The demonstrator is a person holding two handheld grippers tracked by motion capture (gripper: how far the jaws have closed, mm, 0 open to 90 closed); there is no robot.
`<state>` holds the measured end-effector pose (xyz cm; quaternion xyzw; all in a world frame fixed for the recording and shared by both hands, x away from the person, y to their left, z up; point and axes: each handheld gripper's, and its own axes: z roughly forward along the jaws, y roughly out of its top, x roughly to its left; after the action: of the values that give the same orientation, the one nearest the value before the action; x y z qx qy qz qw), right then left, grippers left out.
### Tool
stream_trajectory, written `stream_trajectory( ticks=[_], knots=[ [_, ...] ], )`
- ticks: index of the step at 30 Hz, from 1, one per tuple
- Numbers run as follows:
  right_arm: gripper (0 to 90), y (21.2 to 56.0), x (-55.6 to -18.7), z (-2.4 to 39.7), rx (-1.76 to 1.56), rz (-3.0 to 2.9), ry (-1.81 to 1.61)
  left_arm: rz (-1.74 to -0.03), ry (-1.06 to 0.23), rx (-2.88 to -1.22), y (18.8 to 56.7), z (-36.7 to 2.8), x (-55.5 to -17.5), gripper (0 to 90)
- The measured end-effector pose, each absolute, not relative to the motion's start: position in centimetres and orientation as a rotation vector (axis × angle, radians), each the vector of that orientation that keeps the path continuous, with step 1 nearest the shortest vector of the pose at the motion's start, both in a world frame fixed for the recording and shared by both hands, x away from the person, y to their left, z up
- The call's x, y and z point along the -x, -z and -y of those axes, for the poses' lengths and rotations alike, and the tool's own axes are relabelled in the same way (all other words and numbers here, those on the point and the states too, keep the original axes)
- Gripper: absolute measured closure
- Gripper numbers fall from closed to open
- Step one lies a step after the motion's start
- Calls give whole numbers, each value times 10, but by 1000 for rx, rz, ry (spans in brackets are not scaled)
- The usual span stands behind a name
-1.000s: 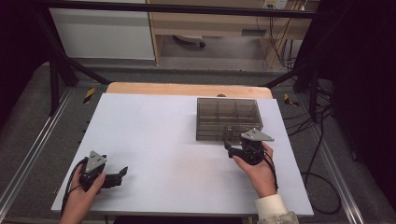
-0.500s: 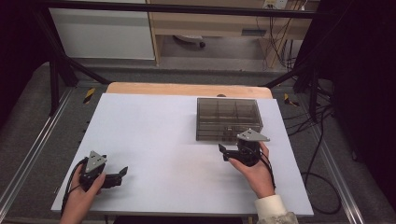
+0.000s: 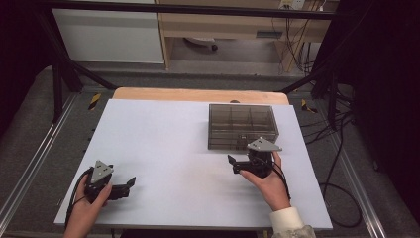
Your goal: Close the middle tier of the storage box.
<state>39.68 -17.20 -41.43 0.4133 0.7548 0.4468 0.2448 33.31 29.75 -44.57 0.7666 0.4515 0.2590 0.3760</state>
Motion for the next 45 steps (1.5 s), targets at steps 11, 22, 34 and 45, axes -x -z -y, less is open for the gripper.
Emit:
stream_trajectory(
  ticks=[11,22,34,45],
  knots=[
    [28,415,-396,160,-1012,-2120,-1249,-1160,-661,-1957,446,-298,-334,61],
    [47,407,-396,156,-1003,-2154,-1282,-1167,-670,-1947,445,-299,-333,61],
    [58,395,-405,164,-1009,-2088,-1332,-1184,-679,-1918,444,-303,-331,61],
    [42,393,-405,165,-1033,-2117,-1345,-1183,-679,-1911,443,-305,-330,61]
  ],
)
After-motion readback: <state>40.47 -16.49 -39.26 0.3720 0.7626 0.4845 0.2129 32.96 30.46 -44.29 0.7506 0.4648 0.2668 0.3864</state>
